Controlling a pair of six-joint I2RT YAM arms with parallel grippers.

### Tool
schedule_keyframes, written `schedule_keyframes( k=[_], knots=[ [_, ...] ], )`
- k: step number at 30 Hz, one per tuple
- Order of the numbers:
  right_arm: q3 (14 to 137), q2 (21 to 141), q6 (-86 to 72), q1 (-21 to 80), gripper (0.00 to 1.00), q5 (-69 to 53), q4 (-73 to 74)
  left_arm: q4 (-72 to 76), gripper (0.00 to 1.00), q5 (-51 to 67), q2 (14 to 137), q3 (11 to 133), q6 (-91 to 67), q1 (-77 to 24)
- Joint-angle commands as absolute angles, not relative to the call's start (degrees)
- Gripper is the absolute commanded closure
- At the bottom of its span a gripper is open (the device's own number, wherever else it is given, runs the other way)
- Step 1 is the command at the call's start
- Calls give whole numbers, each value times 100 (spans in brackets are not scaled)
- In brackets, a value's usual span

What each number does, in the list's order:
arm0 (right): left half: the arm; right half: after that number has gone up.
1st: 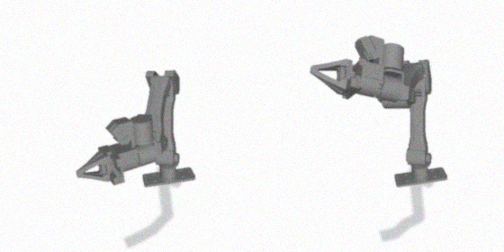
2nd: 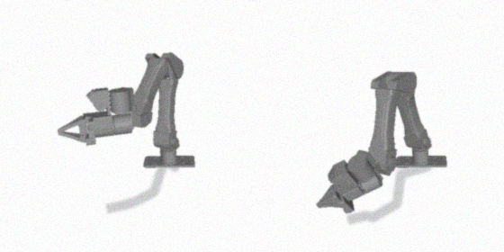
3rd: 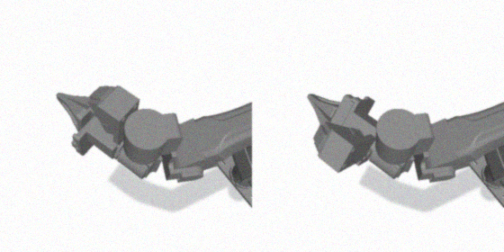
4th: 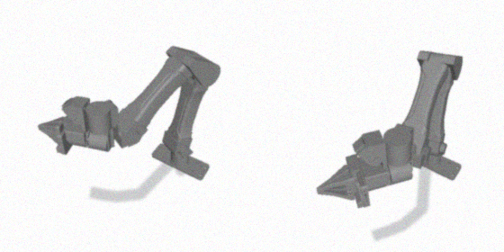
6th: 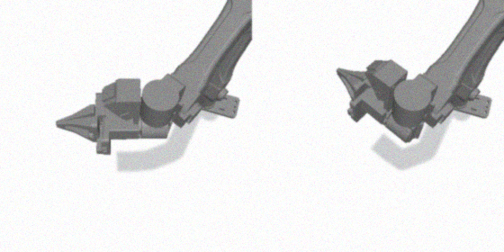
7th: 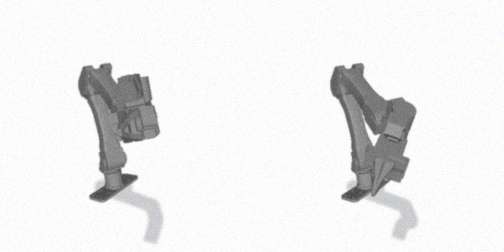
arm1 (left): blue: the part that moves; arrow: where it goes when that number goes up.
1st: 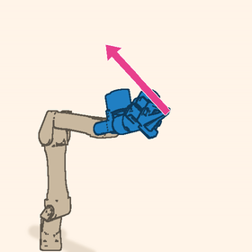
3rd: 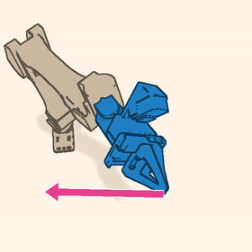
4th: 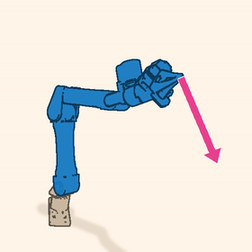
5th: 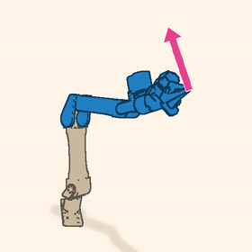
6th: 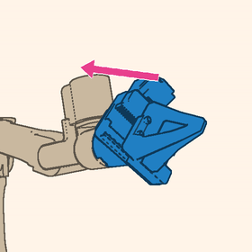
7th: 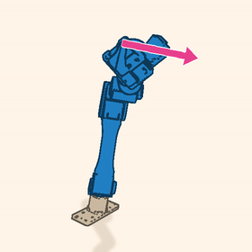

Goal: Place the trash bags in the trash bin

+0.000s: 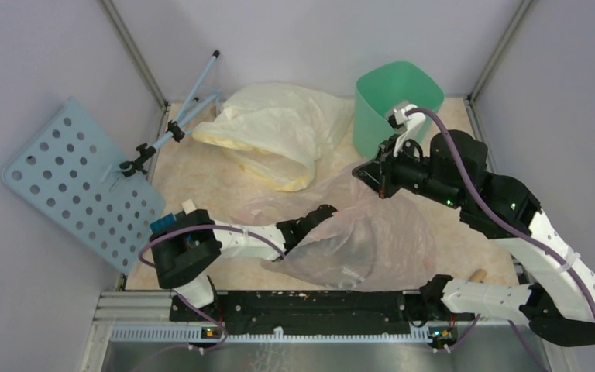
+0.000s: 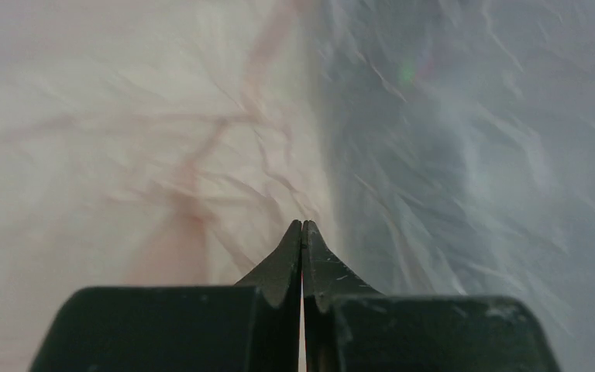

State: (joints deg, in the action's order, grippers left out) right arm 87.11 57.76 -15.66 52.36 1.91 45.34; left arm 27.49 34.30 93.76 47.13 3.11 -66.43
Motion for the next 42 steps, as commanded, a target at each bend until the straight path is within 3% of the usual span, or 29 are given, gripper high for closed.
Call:
schedule_keyframes(
  k=[1,16,18,24,42],
  knots=[
    [9179,5715,-1495,5276,100,458,4403,1995,100,2612,9512,4835,469,-6662],
    [9903,5715,-1349,5275,100,703,4913,933,100,484,10074,5329,-210,-6484],
    [9774,5707,-1335,5276,100,797,4905,870,99,525,9948,5412,-136,-6551],
    [9315,5688,-1348,5278,100,1118,4868,439,79,407,9275,5747,-119,-6684],
    [8747,5411,-1511,5275,100,2342,5377,-909,79,-976,7567,5911,-866,-6437]
  ],
)
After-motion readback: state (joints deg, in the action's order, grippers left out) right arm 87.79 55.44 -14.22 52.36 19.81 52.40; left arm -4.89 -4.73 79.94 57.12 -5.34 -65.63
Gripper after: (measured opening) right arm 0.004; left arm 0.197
